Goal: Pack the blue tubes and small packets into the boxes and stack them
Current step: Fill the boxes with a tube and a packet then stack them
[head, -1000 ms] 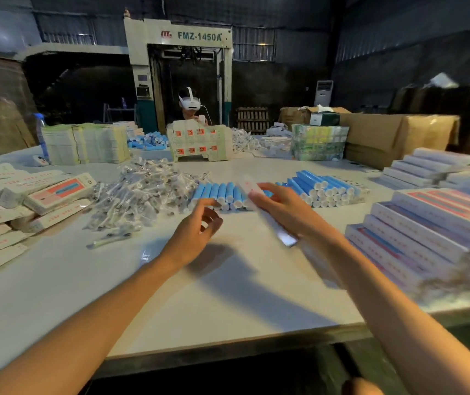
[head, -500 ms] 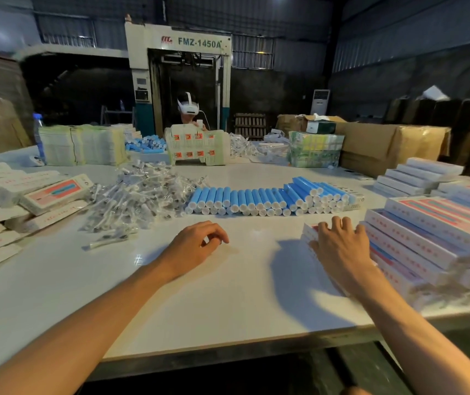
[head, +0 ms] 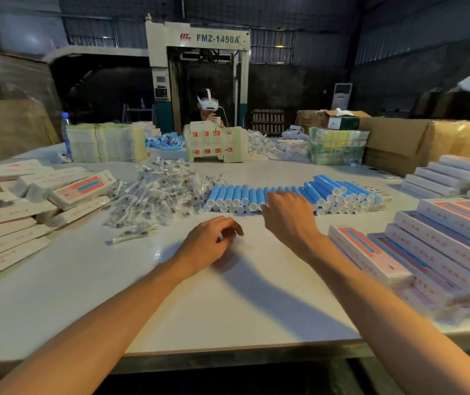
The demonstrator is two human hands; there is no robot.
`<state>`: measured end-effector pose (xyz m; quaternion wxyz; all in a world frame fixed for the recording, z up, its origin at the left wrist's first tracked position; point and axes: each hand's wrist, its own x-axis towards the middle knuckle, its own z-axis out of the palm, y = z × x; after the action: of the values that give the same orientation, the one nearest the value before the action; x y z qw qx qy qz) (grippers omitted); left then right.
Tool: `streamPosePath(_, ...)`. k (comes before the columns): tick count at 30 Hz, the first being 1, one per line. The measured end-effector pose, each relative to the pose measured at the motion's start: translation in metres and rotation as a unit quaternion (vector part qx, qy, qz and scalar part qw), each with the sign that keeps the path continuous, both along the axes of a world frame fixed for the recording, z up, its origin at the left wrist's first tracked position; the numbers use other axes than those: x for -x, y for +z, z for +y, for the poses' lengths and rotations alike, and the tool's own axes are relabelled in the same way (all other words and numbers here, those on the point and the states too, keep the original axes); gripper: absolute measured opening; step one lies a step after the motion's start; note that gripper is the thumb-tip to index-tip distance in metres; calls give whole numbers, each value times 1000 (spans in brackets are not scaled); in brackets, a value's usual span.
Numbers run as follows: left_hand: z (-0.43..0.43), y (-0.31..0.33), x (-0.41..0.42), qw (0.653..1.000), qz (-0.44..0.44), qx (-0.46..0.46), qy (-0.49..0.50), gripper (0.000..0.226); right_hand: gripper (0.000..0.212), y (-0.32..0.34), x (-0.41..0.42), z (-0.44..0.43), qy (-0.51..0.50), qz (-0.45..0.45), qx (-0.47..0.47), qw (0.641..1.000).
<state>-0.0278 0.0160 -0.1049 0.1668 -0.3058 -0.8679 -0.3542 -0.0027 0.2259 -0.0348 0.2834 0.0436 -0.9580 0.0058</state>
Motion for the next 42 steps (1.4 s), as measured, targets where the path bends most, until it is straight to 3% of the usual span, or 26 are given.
streamPosePath(4, -4, 8, -3, 992, 33, 16, 120, 7, 24, -15, 32, -57, 92, -17, 135, 986)
streamPosePath(7, -13, 17, -5, 974, 44, 74, 209, 12, 27, -44, 44, -78, 154, -55, 231, 959)
streamPosePath(12, -59, 42, 9, 941, 21, 139, 309, 8, 21, -68, 61, -80, 199, -77, 293, 932)
streamPosePath(14, -92, 55, 18, 904, 15, 211, 371, 21, 18, -71, 65, -78, 217, -91, 303, 923)
streamPosePath(17, -154, 76, 23, 823, -47, 289, 487, 50, 21, -74, 70, -76, 235, -94, 322, 913)
streamPosePath(22, -246, 88, 7, 701, -84, 358, 610, 64, 25, -74, 72, -77, 258, -111, 341, 897)
streamPosePath(25, -283, 74, 0, 663, -110, 414, 614, 60, 26, -73, 71, -77, 265, -115, 343, 894)
streamPosePath(29, -299, 70, -8, 639, -54, 480, 599, 54, 27, -71, 69, -76, 274, -116, 340, 892)
streamPosePath(32, -291, 73, -7, 654, -32, 484, 580, 57, 26, -71, 69, -76, 273, -116, 337, 893)
streamPosePath(38, -228, 106, -11, 761, -3, 379, 526, 57, 25, -72, 69, -76, 270, -120, 341, 892)
streamPosePath(42, -165, 119, -18, 905, 7, 147, 399, 37, 27, -73, 70, -75, 279, -119, 345, 889)
